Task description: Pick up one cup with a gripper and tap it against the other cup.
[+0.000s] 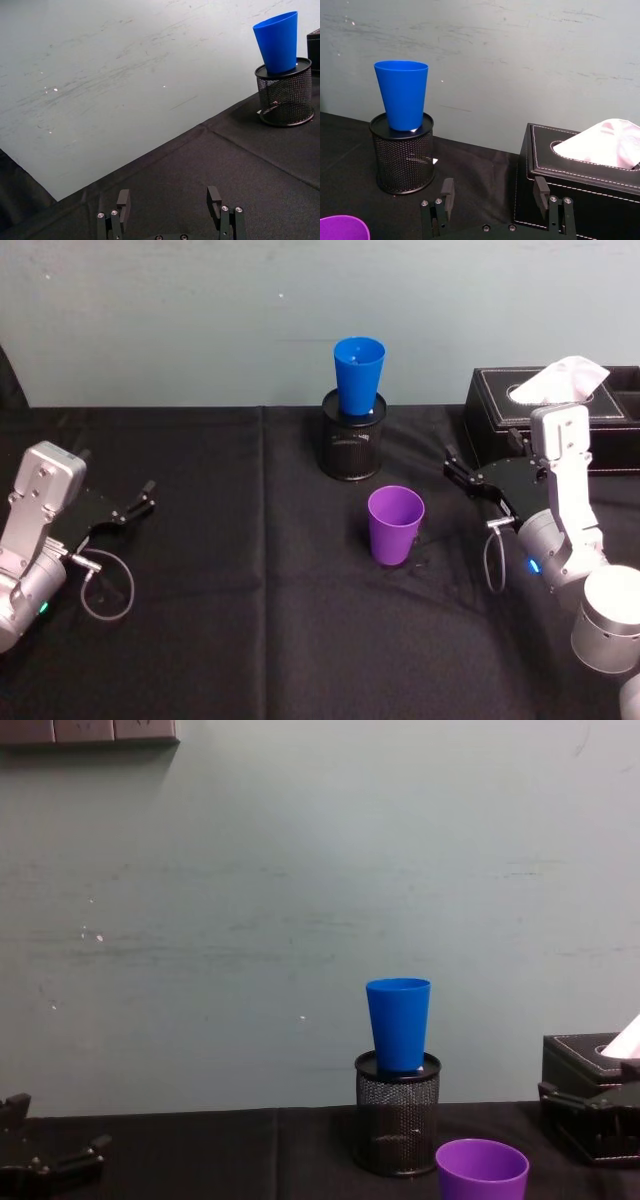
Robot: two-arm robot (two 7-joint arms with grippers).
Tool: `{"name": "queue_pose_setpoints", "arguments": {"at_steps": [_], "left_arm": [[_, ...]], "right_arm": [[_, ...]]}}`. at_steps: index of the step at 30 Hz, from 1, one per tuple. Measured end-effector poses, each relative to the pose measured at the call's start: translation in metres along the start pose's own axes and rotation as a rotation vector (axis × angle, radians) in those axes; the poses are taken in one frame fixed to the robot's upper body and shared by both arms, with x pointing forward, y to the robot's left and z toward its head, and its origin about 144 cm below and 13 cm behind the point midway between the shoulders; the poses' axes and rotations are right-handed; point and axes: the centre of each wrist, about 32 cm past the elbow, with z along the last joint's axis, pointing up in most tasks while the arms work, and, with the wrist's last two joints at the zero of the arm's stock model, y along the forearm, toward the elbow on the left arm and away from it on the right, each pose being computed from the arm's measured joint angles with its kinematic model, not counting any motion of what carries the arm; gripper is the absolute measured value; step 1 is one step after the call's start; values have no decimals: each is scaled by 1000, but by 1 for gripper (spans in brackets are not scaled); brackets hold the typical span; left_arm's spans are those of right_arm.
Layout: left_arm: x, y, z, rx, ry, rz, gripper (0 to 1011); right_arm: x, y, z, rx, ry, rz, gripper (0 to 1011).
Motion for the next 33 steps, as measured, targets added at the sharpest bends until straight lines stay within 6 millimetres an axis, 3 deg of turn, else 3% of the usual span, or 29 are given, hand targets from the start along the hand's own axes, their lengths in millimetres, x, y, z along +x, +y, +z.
{"name": "queue_pose_setpoints", "arguments": {"at_steps": [33], "left_arm": [[0, 0, 0, 0, 0, 0, 1000]], "right_arm": [[0, -2, 1, 10, 8, 11, 1002]]}}
